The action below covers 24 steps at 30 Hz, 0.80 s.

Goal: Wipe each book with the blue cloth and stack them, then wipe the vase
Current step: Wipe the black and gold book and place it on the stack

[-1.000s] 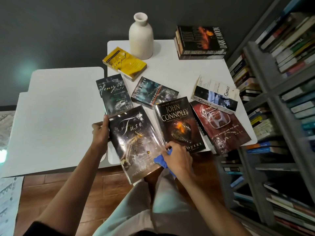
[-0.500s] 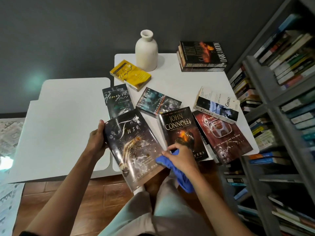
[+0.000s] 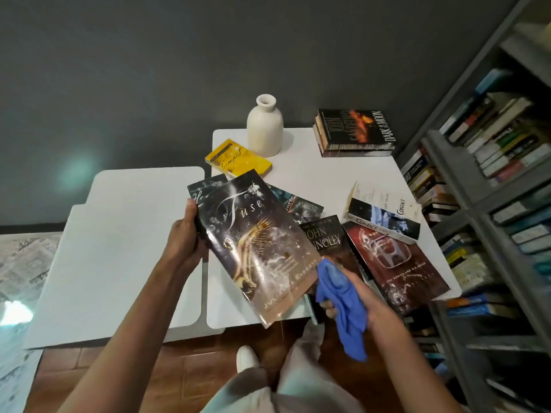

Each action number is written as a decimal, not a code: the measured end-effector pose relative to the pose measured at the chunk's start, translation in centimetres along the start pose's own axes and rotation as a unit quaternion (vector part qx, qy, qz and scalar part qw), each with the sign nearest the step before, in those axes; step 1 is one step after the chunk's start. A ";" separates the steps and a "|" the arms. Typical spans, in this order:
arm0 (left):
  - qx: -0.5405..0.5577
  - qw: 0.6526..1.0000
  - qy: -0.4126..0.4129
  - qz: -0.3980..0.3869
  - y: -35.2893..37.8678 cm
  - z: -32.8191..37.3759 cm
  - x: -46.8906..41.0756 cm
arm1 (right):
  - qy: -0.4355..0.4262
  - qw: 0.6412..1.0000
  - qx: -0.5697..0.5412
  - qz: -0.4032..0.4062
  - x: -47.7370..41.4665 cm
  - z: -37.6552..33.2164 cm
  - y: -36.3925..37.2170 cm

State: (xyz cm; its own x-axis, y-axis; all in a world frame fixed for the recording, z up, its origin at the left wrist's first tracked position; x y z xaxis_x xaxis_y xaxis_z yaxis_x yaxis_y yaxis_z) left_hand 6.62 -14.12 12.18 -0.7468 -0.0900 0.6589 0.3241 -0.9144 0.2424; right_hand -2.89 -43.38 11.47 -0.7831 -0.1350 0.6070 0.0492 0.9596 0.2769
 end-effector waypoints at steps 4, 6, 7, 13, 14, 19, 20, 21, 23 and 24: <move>0.002 0.999 -0.020 -0.051 1.8 -0.4 0.7 | -0.043 0.997 -0.052 0.036 -0.5 -2.5 -1.2; 0.023 0.994 -0.044 -0.101 2.4 -0.6 1.3 | -0.049 0.996 -0.047 0.057 -0.5 -4.2 -1.9; 0.029 0.991 -0.056 -0.119 2.4 -0.5 1.3 | -0.048 0.996 -0.041 0.060 -0.3 -5.0 -2.2; -0.020 0.975 -0.113 -0.188 3.4 1.5 1.6 | -0.048 0.995 0.021 0.080 -1.4 -9.5 -5.2; -0.046 0.969 -0.111 -0.215 4.2 1.7 2.0 | -0.046 0.995 0.040 0.077 -2.2 -9.8 -5.9; -0.094 0.964 -0.103 -0.226 6.6 1.4 2.8 | -0.039 0.996 0.037 0.066 -2.9 -11.9 -5.8; -0.083 0.965 -0.107 -0.223 6.6 1.3 2.8 | -0.053 0.994 0.030 0.090 -3.4 -12.3 -6.0; -0.077 0.966 -0.113 -0.218 6.6 1.0 2.6 | -0.049 0.994 0.029 0.096 -3.5 -12.8 -5.8; -0.053 0.963 -0.131 -0.229 6.5 0.5 2.5 | -0.028 0.995 0.038 0.089 -4.3 -13.2 -5.8; -0.032 0.959 -0.146 -0.241 6.6 0.2 2.6 | -0.019 0.995 0.046 0.083 -4.7 -13.4 -5.8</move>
State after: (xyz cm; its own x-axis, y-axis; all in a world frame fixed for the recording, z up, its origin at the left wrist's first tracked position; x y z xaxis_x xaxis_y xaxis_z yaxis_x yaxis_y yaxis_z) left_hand 6.89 -20.29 15.60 -0.6042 0.4552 0.6540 -0.0619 -0.8451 0.5310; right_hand 8.82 -51.63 17.03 -0.7917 0.0350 0.6099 0.1241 0.9868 0.1045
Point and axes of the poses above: each hand's wrist, its own x-axis away from the middle knuckle, its own y-axis out of the palm, z = x × y, the point moved 3 cm from there along -x, towards the middle knuckle, and after that the axes turned 12 degrees about -y, right-handed, at the moved point
